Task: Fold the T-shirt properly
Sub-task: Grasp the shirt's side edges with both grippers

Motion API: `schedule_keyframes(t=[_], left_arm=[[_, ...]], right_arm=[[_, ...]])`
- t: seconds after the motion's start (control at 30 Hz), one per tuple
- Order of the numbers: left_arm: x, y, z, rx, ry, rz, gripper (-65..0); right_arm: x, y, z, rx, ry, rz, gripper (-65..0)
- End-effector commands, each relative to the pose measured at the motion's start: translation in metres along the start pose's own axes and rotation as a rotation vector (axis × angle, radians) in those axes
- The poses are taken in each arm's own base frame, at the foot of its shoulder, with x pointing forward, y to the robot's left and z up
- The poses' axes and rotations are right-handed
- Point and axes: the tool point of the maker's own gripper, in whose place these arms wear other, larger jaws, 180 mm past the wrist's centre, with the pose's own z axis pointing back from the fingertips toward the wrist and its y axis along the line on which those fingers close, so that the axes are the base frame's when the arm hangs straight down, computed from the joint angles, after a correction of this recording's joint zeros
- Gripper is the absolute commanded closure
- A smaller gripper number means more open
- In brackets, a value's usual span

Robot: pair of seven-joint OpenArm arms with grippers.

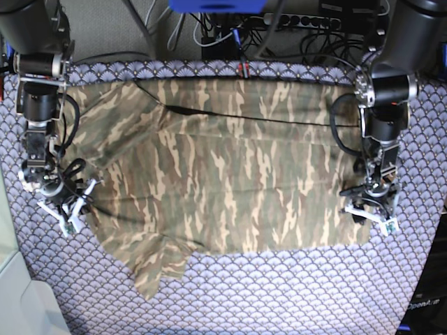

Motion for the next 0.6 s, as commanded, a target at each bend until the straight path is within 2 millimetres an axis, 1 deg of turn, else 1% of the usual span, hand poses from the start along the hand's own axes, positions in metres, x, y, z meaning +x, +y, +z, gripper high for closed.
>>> schedule_keyframes(t=[0.0,0.17,0.23,0.37,0.4,0.43,0.47,0.53,0.57], left_arm=[[0.016,-0.012,-0.002,-0.019,-0.030,0.012,-35.1],[0.011,-0.021,-0.002,-0.033,-0.022,0.008,-34.9],[0.001,-0.018,0.000,-0.030,-0.006,0.004,-34.8],[-0.005,-0.017,0.001,-0.028,0.005,0.009,-34.3],[-0.005,-0.017,0.001,-0.027,0.006,0.010,-32.5],[-0.005,-0.015,0.001,-0.025,0.007,0.013,-29.0],[-0.006,-0.015,0.001,-0.024,0.008,0.014,-24.4],[-0.005,-0.013,0.001,-0.021,0.007,0.012,-12.1],[-0.008,-0.012,0.002,-0.019,0.013,0.012,-6.8]], right_arm=[[0.025,-0.017,0.006,-0.032,-0.062,0.009,0.0],[0.025,-0.017,0.006,-0.032,-0.062,0.009,0.0],[0.025,-0.017,0.006,-0.032,-0.062,0.009,0.0],[0.025,-0.017,0.006,-0.032,-0.062,0.009,0.0],[0.025,-0.017,0.006,-0.032,-0.062,0.009,0.0],[0.025,-0.017,0.006,-0.032,-0.062,0.009,0.0],[0.025,-0.017,0.006,-0.032,-0.062,0.009,0.0],[0.025,-0.017,0.006,-0.032,-0.062,0.009,0.0],[0.025,-0.017,0.005,-0.030,-0.063,0.008,0.0]])
